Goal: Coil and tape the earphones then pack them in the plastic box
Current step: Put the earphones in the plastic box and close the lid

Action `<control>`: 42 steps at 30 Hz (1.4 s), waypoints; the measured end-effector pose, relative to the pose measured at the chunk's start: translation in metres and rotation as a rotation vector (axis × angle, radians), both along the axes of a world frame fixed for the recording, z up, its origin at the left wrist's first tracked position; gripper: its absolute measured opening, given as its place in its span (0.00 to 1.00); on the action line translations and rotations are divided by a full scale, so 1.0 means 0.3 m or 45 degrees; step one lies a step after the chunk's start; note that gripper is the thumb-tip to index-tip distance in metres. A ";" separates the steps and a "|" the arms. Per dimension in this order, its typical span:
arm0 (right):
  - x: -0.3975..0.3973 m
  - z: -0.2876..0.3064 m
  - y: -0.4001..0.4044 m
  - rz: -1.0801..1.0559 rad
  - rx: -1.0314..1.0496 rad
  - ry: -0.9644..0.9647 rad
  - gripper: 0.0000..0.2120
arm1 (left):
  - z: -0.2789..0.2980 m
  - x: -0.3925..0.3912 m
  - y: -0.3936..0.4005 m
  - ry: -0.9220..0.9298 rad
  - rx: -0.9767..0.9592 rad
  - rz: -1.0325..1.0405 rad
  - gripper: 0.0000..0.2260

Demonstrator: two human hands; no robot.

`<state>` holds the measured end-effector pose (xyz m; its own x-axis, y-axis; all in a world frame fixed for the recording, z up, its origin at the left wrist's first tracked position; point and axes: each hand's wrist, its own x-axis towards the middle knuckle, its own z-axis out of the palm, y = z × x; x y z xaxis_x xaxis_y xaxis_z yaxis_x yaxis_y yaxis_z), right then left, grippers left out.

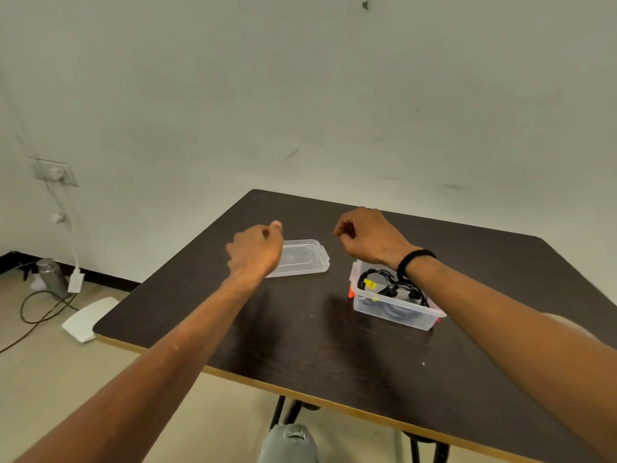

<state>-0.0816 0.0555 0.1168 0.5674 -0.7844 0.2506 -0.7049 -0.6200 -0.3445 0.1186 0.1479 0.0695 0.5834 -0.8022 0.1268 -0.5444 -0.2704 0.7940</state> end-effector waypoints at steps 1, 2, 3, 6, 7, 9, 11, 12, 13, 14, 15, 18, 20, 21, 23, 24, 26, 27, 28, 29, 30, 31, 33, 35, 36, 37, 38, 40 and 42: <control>0.029 -0.010 -0.010 -0.008 0.013 0.032 0.11 | -0.003 0.033 0.002 0.061 0.042 0.050 0.31; 0.057 -0.023 -0.023 -0.027 0.033 0.069 0.10 | -0.005 0.063 0.002 0.099 0.084 0.079 0.35; 0.083 -0.039 -0.038 -0.058 0.059 0.102 0.09 | -0.001 0.088 0.005 0.113 0.127 0.090 0.37; 0.139 -0.088 -0.088 -0.182 0.155 0.174 0.06 | -0.004 0.129 0.006 0.130 0.256 0.069 0.32; 0.153 -0.103 -0.102 -0.221 0.184 0.192 0.07 | -0.011 0.139 0.003 0.139 0.298 0.058 0.29; 0.172 -0.119 -0.125 -0.296 0.239 0.207 0.08 | -0.026 0.152 0.000 0.155 0.366 0.045 0.25; 0.186 -0.125 -0.145 -0.350 0.308 0.159 0.06 | -0.037 0.162 -0.005 0.184 0.388 0.048 0.22; 0.191 -0.124 -0.151 -0.375 0.366 0.120 0.05 | -0.039 0.164 -0.007 0.195 0.394 0.048 0.21; 0.194 -0.122 -0.156 -0.394 0.428 0.078 0.04 | -0.041 0.167 -0.012 0.212 0.390 0.046 0.20; 0.195 -0.120 -0.157 -0.407 0.486 0.033 0.04 | -0.041 0.168 -0.016 0.234 0.377 0.038 0.20; 0.193 -0.116 -0.157 -0.422 0.531 -0.018 0.05 | -0.042 0.167 -0.021 0.279 0.362 0.020 0.21; 0.179 -0.091 -0.152 -0.475 0.540 -0.143 0.06 | -0.046 0.161 -0.035 0.391 0.313 -0.036 0.21; 0.157 -0.063 -0.145 -0.495 0.500 -0.182 0.06 | -0.041 0.151 -0.044 0.405 0.245 -0.060 0.21; 0.142 -0.046 -0.142 -0.497 0.477 -0.203 0.06 | -0.031 0.141 -0.046 0.417 0.202 -0.072 0.22; 0.095 -0.005 -0.131 -0.505 0.404 -0.254 0.07 | 0.002 0.104 -0.052 0.439 0.120 -0.095 0.21; 0.070 0.015 -0.126 -0.514 0.366 -0.275 0.08 | 0.022 0.081 -0.054 0.442 0.079 -0.106 0.20; -0.002 0.057 -0.110 -0.544 0.303 -0.309 0.08 | 0.071 0.014 -0.052 0.431 0.005 -0.143 0.17; -0.048 0.078 -0.100 -0.563 0.281 -0.328 0.09 | 0.095 -0.028 -0.050 0.419 -0.027 -0.172 0.16; -0.094 0.100 -0.088 -0.583 0.267 -0.348 0.09 | 0.114 -0.069 -0.053 0.410 -0.059 -0.203 0.15; -0.135 0.117 -0.079 -0.600 0.259 -0.368 0.08 | 0.129 -0.104 -0.054 0.407 -0.075 -0.235 0.15; -0.185 0.136 -0.062 -0.617 0.248 -0.383 0.06 | 0.142 -0.147 -0.057 0.409 -0.082 -0.270 0.15; -0.232 0.149 -0.046 -0.623 0.241 -0.399 0.04 | 0.153 -0.186 -0.060 0.411 -0.083 -0.303 0.15; -0.330 0.169 -0.021 -0.636 0.239 -0.480 0.07 | 0.167 -0.261 -0.072 0.405 -0.095 -0.369 0.17; -0.418 0.173 0.002 -0.646 0.251 -0.604 0.09 | 0.176 -0.326 -0.078 0.384 -0.101 -0.420 0.19; -0.457 0.170 0.014 -0.649 0.250 -0.655 0.10 | 0.175 -0.353 -0.085 0.383 -0.106 -0.436 0.21; -0.495 0.163 0.028 -0.651 0.243 -0.703 0.11 | 0.174 -0.379 -0.090 0.390 -0.108 -0.452 0.22; -0.525 0.156 0.044 -0.647 0.240 -0.751 0.12 | 0.174 -0.401 -0.093 0.406 -0.106 -0.459 0.24; -0.563 0.130 0.075 -0.640 0.237 -0.849 0.15 | 0.170 -0.437 -0.096 0.460 -0.112 -0.462 0.28; -0.593 0.101 0.108 -0.642 0.238 -0.912 0.24 | 0.170 -0.471 -0.087 0.497 -0.124 -0.452 0.30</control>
